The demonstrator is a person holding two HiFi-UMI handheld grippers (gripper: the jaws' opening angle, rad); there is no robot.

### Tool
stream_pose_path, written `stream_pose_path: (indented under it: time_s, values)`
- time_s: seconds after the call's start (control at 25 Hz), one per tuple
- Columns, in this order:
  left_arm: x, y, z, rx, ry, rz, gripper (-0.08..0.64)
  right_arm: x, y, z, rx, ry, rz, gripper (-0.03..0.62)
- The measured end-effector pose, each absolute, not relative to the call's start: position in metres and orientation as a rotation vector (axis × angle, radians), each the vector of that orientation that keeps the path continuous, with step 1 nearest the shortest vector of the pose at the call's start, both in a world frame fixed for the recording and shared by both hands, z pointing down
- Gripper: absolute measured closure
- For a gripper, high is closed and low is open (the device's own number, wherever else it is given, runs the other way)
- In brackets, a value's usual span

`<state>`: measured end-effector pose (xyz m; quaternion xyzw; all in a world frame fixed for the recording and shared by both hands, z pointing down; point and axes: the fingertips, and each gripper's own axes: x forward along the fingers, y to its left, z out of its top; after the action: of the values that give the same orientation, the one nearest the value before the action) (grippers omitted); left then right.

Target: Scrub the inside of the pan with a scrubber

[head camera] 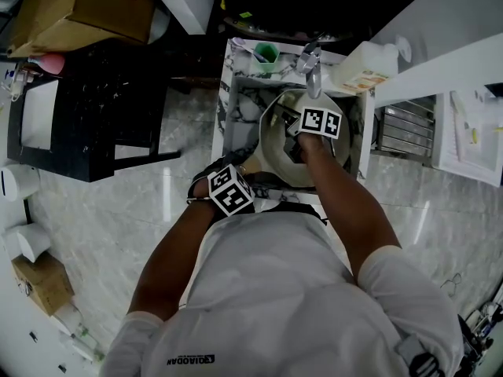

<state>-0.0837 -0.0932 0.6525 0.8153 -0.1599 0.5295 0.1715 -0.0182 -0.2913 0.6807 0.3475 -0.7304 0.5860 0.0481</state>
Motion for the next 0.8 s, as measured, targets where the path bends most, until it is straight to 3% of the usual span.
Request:
stream_pose_path:
  time_s: [0.52, 0.8]
  values:
    - [-0.083, -0.093, 0.653, 2.315, -0.453, 1.498, 0.368, -0.041, -0.259, 0.668, 0.929, -2.156, 2.131, 0.505]
    - [-0.082, -0.092, 0.652, 2.317, -0.448, 1.496, 0.368, -0.053, -0.233, 0.663, 0.783, -2.125, 2.164, 0.505]
